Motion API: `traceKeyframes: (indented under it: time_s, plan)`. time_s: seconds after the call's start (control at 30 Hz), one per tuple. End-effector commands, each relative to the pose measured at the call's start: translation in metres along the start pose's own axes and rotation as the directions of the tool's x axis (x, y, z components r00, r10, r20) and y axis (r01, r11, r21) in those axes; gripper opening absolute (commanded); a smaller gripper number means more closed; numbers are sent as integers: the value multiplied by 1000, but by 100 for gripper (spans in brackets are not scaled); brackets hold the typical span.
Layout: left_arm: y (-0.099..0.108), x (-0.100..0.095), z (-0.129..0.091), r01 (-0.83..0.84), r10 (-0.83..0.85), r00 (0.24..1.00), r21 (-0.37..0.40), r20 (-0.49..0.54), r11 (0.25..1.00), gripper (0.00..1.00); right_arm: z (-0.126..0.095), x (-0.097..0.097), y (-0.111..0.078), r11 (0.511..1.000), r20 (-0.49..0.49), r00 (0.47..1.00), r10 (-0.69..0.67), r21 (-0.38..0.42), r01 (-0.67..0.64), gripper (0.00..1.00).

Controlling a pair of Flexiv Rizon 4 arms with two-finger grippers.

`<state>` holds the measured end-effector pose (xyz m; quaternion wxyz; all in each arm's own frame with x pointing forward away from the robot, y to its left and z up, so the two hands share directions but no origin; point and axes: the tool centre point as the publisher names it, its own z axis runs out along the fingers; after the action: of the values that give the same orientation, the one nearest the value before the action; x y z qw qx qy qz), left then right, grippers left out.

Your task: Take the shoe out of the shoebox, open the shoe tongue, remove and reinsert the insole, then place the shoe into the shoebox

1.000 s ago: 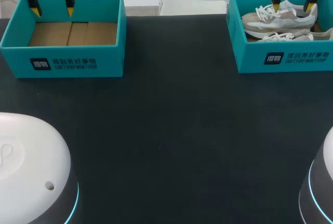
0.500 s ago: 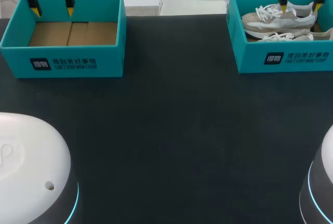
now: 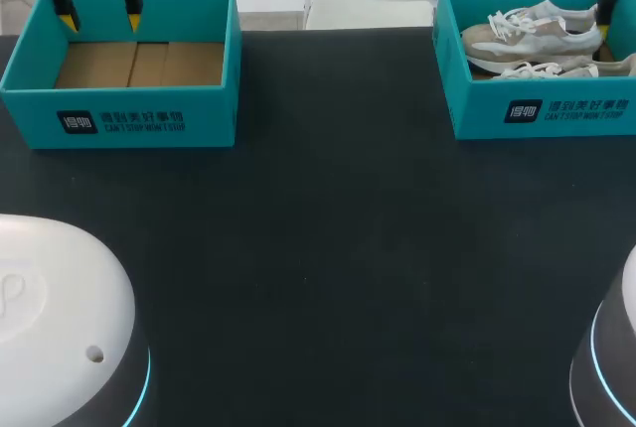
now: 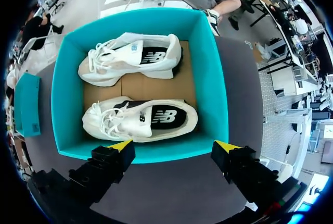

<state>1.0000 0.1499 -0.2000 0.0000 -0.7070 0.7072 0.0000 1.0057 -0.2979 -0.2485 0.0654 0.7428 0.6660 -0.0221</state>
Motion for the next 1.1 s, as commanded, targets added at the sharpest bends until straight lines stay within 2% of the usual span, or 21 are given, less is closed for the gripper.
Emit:
traceKeyframes:
  time_s: [0.03, 0.1, 0.23, 0.43, 0.53, 0.57, 0.67, 0.8, 0.87, 0.93, 1.07, 1.1]
  plan:
    - [0, 0, 0, 0, 0, 1000, 0, 0, 1000, 100, 36, -12, 4, 1000, -18, 1000, 15, -1, -15, 100]
    - [0, 0, 0, 0, 0, 1000, 0, 0, 1000, 100, 49, -14, 5, 1000, 12, 1000, -1, 4, 1, 100]
    - [0, 0, 0, 0, 0, 1000, 0, 0, 1000, 100, 67, -19, 7, 1000, 10, 1000, -20, 23, 20, 100]
    - [0, 0, 0, 0, 0, 1000, 0, 0, 1000, 100, 85, -23, 14, 999, 10, 1000, -25, 24, 25, 100]
    - [0, 0, 0, 0, 0, 1000, 0, 0, 1000, 100, 91, -21, 16, 999, 34, 998, -48, 17, 48, 80]
    - [0, 0, 0, 0, 0, 1000, 0, 0, 1000, 100, 93, -21, 18, 999, 33, 998, -47, 19, 47, 67]
    - [0, 0, 0, 0, 0, 1000, 0, 0, 1000, 100, 95, -21, 22, 998, 37, 998, -54, 12, 54, 69]
    - [0, 0, 0, 0, 0, 1000, 0, 0, 1000, 100, 106, -20, 25, 998, 62, 996, -65, 25, 64, 62]
    - [0, 0, 0, 0, 0, 1000, 0, 0, 1000, 100, 114, -21, 25, 998, 80, 995, -60, 34, 57, 48]
    - [0, 0, 0, 0, 0, 1000, 0, 0, 1000, 100, 118, -23, 25, 998, 89, 995, -51, 39, 48, 39]
    - [0, 0, 0, 0, 0, 1000, 0, 0, 1000, 100, 120, -26, 24, 998, 107, 993, -46, 40, 42, 0]
    - [0, 0, 0, 0, 0, 1000, 0, 0, 1000, 100, 120, -27, 23, 998, 112, 993, -44, 40, 40, 0]
